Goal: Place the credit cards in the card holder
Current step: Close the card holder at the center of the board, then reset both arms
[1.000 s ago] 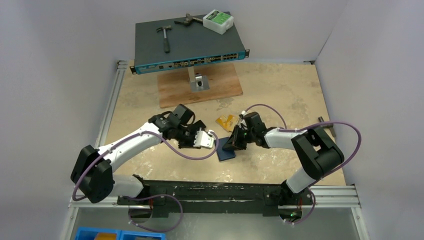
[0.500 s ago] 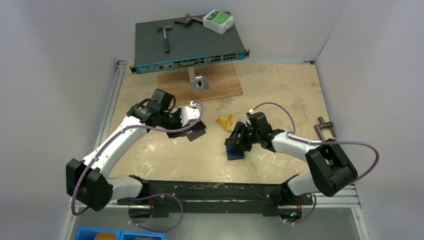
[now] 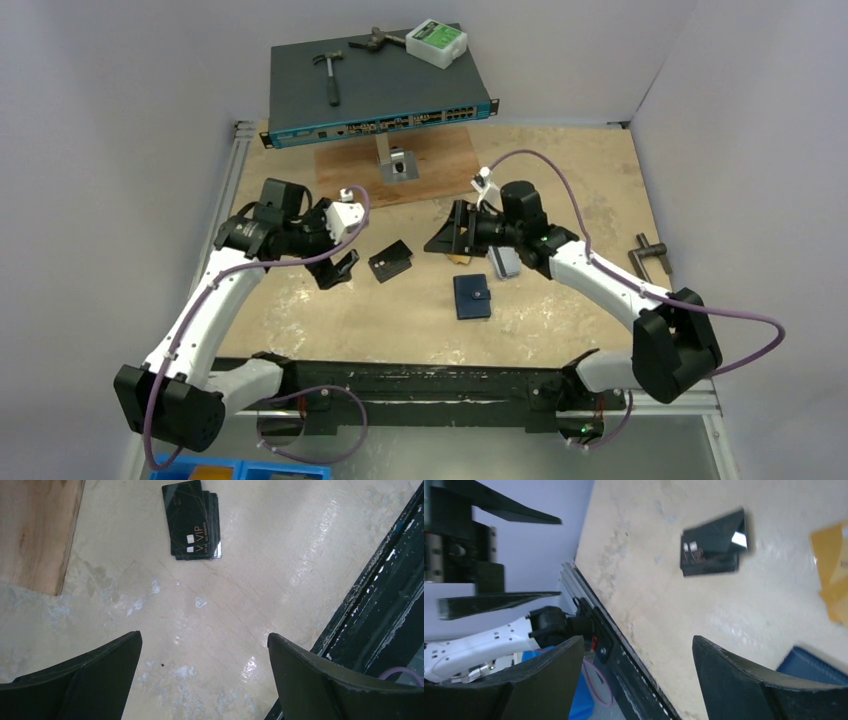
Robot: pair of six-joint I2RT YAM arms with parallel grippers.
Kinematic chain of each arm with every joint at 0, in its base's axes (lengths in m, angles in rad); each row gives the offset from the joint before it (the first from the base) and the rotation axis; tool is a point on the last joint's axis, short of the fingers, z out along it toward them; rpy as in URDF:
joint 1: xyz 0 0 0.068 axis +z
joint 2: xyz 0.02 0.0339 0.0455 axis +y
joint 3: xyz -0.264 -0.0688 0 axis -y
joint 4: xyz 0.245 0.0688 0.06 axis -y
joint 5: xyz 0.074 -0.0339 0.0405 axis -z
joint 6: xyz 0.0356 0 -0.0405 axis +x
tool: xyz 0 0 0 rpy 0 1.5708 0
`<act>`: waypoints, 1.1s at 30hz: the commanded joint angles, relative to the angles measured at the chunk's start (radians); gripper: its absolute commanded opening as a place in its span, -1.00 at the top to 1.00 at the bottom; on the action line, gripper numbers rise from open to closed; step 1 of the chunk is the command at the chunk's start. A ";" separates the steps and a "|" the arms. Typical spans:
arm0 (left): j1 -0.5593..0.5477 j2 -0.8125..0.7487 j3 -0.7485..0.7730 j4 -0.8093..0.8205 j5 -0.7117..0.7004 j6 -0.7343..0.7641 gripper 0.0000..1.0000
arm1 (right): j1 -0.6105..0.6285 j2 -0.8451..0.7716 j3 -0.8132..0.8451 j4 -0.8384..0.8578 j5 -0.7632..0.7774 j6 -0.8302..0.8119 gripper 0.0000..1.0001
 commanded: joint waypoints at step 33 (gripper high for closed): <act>0.550 0.137 -0.659 1.600 0.186 -0.665 -1.00 | -0.296 -0.020 -0.531 1.124 1.313 -0.623 -0.96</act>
